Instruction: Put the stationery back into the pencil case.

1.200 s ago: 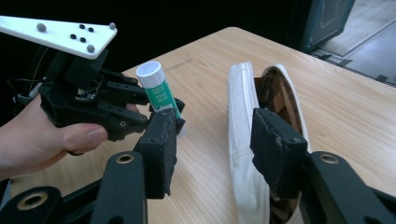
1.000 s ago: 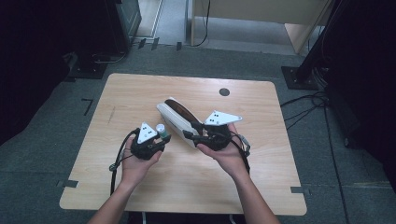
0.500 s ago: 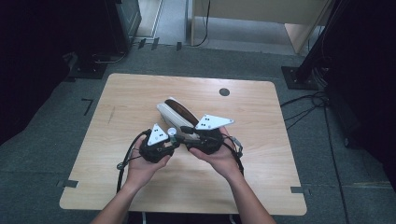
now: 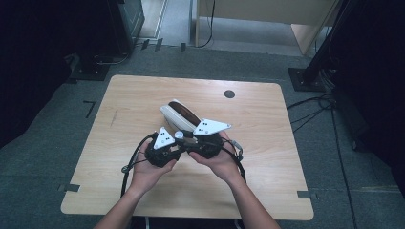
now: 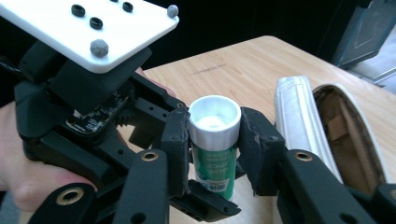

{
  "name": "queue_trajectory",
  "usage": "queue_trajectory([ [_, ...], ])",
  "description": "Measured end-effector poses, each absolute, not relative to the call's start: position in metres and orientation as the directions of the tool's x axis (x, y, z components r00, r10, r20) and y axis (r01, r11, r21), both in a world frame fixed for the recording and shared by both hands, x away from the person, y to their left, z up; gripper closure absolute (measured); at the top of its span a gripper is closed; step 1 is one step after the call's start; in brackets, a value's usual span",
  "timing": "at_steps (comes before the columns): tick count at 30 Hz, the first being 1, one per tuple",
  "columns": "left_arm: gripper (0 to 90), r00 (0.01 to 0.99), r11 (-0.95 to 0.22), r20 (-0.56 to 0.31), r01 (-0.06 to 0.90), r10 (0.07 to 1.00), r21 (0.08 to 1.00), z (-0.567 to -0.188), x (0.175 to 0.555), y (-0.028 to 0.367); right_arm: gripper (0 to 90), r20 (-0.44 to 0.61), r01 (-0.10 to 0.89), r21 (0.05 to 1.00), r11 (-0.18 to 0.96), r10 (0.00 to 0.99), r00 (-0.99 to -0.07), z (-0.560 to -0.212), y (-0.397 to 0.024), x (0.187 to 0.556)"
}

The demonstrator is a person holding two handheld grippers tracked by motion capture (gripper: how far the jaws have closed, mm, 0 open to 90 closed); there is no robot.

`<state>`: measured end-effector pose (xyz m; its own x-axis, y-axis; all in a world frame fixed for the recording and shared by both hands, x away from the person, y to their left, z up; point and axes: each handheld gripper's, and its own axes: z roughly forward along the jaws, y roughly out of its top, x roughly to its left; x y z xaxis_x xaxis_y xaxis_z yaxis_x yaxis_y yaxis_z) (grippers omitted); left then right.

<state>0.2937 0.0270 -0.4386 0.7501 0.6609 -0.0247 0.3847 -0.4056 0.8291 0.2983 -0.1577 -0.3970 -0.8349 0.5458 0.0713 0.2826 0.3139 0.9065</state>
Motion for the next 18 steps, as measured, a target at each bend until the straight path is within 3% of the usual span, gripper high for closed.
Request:
queue_trajectory([
  [10, 64.9, 0.754, -0.385, -0.044, 0.384, 0.655, 0.839, -0.438, 0.293, 0.03, 66.4, 0.059, 0.271, 0.913, 0.306, 0.558, -0.828, -0.396, -0.158, 0.298],
  [13, 44.6, 0.74, -0.387, -0.041, 0.397, 0.671, 0.833, -0.439, 0.293, 0.031, 66.4, 0.081, 0.284, 0.917, 0.279, 0.568, -0.819, -0.393, -0.162, 0.299],
  [18, 19.0, 0.707, -0.355, -0.057, 0.422, 0.705, 0.834, -0.44, 0.291, 0.039, 66.4, 0.101, 0.293, 0.926, 0.237, 0.592, -0.8, -0.386, -0.173, 0.303],
])
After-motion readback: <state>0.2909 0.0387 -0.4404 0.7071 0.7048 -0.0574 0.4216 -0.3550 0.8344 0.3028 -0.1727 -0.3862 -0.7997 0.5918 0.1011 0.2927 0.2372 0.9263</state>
